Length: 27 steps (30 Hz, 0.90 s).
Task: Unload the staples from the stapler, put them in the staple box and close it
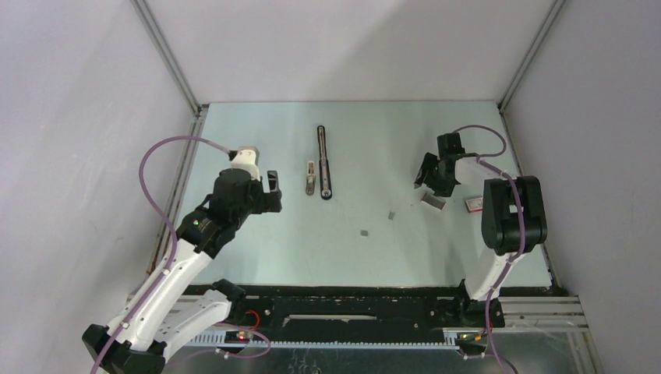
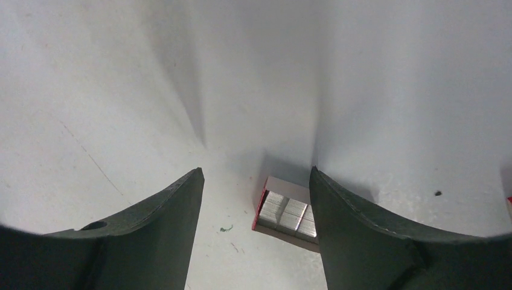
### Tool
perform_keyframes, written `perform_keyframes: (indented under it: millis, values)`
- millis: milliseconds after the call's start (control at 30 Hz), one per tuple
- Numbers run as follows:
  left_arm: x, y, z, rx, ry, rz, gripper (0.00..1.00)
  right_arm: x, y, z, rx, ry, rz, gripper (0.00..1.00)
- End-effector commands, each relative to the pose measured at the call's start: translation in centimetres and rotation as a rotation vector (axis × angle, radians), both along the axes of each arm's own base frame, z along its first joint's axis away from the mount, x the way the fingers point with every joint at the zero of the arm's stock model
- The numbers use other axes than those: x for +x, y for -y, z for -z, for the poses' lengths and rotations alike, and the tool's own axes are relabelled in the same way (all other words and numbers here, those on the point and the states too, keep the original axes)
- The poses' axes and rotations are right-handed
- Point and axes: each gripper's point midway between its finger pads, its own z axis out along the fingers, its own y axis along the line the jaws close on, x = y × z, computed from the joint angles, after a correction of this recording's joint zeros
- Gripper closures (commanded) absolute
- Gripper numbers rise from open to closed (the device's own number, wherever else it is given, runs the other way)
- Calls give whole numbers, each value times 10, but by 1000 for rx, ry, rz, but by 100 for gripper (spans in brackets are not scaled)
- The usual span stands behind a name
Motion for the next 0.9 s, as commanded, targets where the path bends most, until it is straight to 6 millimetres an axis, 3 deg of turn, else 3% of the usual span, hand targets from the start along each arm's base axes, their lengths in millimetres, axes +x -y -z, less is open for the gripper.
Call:
perform_keyframes:
  millis: [0, 200, 500, 867]
  values:
    - [2, 0, -5, 1, 16, 14, 8, -6, -15, 1, -2, -27, -71, 27]
    - [2, 1, -4, -1, 12, 18, 8, -3, -15, -6, -39, 0, -79, 26]
    - [2, 2, -2, -4, 7, 25, 8, -3, 25, -39, -226, 67, -4, 12]
    - [1, 2, -3, -8, 10, 25, 7, -25, 22, -16, -171, -42, 18, 3]
